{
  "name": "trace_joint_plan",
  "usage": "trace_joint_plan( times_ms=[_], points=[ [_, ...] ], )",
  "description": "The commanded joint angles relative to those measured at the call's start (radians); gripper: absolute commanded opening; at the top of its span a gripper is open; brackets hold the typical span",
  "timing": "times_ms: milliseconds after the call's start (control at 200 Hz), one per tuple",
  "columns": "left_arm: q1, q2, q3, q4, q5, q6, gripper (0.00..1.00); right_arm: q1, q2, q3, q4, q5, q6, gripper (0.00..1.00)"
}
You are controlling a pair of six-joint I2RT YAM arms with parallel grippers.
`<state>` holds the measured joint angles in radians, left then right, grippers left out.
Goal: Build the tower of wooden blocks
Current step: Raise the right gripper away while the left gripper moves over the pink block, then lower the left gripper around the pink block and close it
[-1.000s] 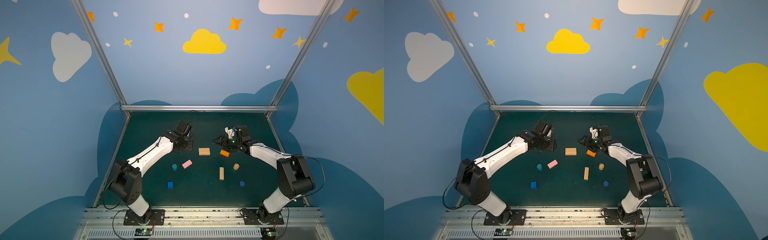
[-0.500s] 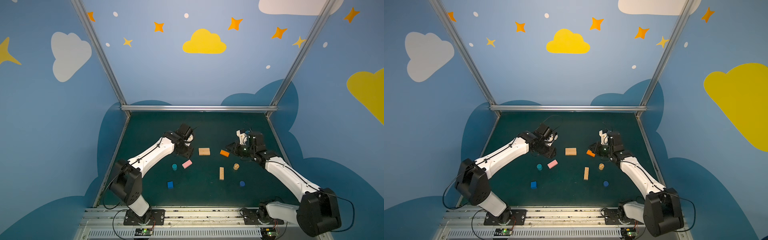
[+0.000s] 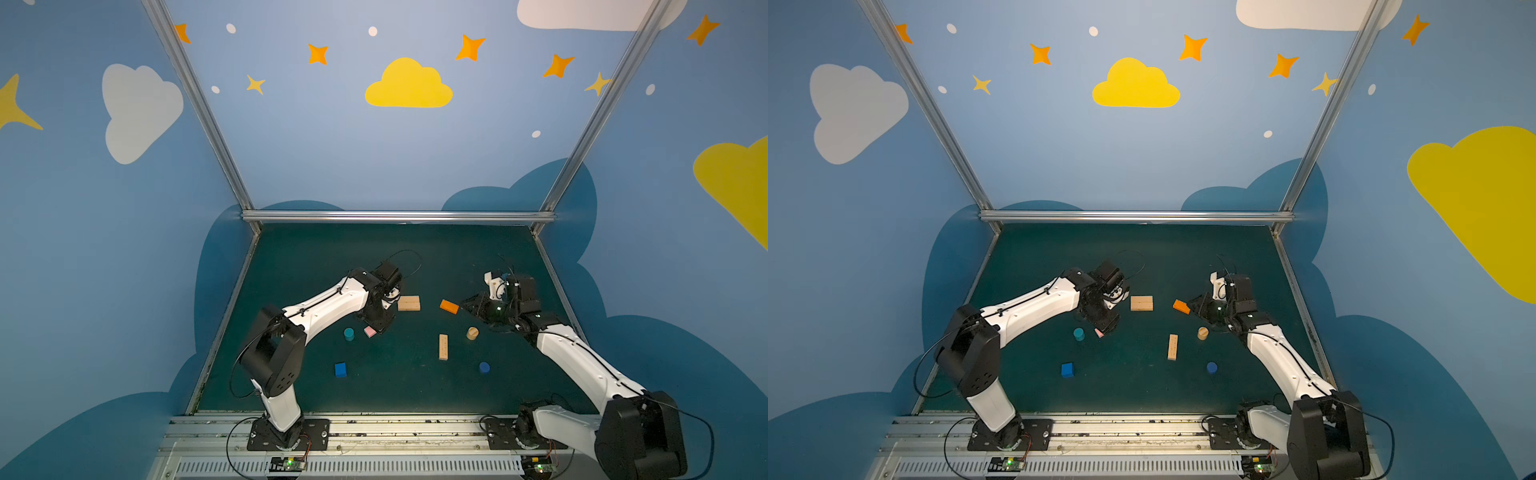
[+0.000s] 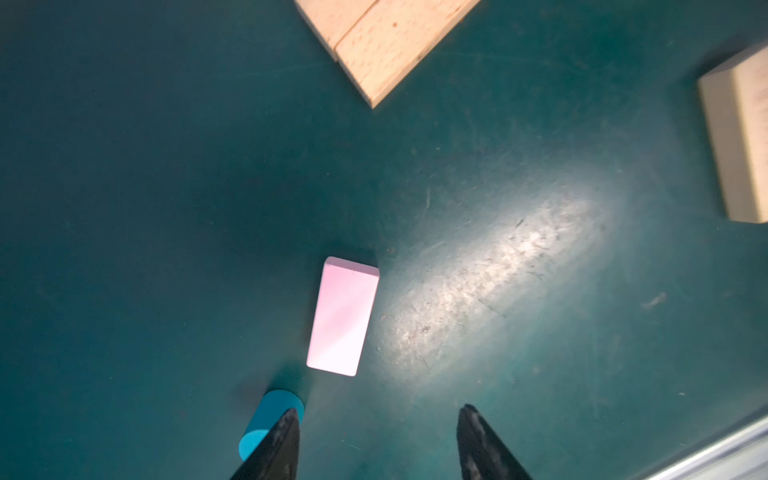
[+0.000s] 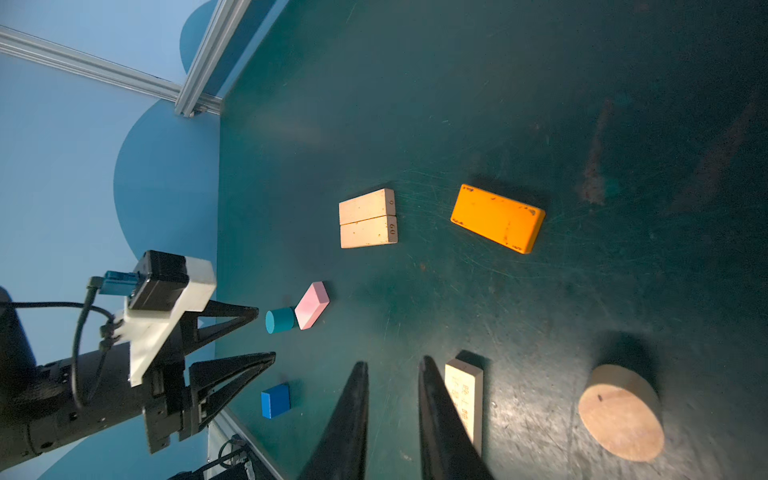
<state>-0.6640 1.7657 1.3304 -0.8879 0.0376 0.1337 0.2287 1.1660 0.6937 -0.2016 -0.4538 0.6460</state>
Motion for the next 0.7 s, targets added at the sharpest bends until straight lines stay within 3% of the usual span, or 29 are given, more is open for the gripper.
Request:
trace_joint_plan(
  times_ms=[0, 501, 696],
  points=[
    [-0.002, 0.052, -0.004, -0.01, -0.04, 0.033, 0.62, -0.008, -0.016, -0.011, -0.004, -0.007, -0.007, 0.22],
    [0.007, 0.159, 0.021, 0.03, -0.102, 0.07, 0.62, -0.023, -0.028, -0.014, -0.018, -0.005, -0.003, 0.22],
    [0.02, 0.164, 0.023, 0.071, -0.07, 0.085, 0.62, -0.029, -0.028, -0.014, -0.019, -0.006, -0.003, 0.23]
  ],
)
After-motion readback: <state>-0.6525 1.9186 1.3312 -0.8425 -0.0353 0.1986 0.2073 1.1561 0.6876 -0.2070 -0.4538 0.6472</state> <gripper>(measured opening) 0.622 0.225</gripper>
